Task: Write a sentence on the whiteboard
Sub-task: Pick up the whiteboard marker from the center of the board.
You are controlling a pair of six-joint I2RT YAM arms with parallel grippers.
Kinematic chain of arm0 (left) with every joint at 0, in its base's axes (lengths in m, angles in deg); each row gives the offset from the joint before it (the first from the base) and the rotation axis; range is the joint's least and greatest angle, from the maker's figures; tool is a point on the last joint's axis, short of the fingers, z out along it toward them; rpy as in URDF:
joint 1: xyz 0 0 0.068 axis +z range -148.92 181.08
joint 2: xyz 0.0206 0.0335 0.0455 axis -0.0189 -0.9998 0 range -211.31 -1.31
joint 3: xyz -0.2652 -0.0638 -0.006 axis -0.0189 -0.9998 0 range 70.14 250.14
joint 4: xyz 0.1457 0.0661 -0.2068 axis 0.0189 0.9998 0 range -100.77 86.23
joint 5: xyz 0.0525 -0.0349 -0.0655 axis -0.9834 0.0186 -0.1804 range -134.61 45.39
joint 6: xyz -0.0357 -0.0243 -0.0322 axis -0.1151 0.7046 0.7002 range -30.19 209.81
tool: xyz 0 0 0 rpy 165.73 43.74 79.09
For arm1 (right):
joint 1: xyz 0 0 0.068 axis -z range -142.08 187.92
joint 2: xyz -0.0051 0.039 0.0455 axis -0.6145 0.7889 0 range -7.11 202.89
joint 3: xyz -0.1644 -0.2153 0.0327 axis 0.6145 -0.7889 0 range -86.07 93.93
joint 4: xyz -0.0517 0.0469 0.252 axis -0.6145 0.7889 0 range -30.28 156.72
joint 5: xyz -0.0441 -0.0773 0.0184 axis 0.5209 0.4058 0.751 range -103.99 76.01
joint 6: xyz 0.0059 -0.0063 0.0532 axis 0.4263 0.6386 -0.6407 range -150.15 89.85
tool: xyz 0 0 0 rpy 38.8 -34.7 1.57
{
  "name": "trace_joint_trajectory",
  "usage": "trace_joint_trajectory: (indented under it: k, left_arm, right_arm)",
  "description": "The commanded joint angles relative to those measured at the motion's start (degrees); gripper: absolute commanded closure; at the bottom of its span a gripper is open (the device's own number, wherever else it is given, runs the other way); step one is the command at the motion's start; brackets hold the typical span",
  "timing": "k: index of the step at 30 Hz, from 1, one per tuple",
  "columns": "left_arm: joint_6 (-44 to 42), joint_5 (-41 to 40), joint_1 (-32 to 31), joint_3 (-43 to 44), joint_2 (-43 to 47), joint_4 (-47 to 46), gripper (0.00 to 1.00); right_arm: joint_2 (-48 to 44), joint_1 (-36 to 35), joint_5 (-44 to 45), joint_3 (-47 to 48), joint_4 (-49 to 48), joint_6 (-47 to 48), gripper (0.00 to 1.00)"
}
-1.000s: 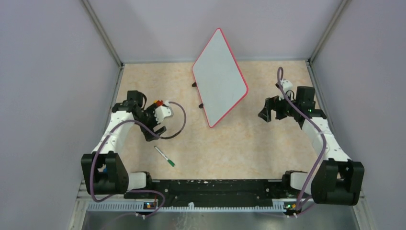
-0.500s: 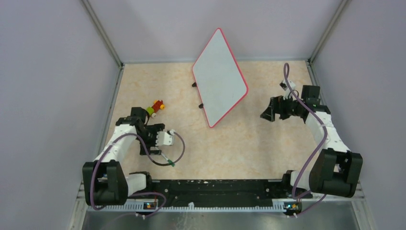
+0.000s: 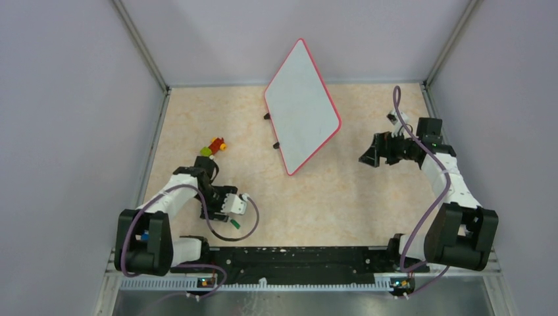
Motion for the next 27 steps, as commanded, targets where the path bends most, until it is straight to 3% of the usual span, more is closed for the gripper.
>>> trace_joint_trajectory:
  k: [1,9,14,18,27]
  left_arm:
    - [-0.53,0.78,-2.64,-2.9,-0.07,-1.03,0.29]
    - [13.05,5.89,-13.36,-1.11,-2.97,-4.79,0.73]
    - [24.17,11.68,-20.7,4.26,-5.04,-7.99,0.93]
    - [32.6,14.58,-26.18,7.54,-5.07,-10.74,1.0]
    - [54.18,18.04,-33.7,16.35,-7.72,-15.68,1.0]
  right_arm:
    - [0.13,0.39,-1.27,3.26,-0.39,1.1,0.01]
    - [0.16,0.38,-1.04,3.27,-0.33,0.92,0.01]
    - [-0.41,0.39,-3.06,2.85,-0.72,0.7,0.01]
    - [-0.89,0.39,-4.9,2.26,-1.62,-0.15,0.01]
    - [-1.01,0.35,-16.63,1.41,-0.83,-2.96,0.04]
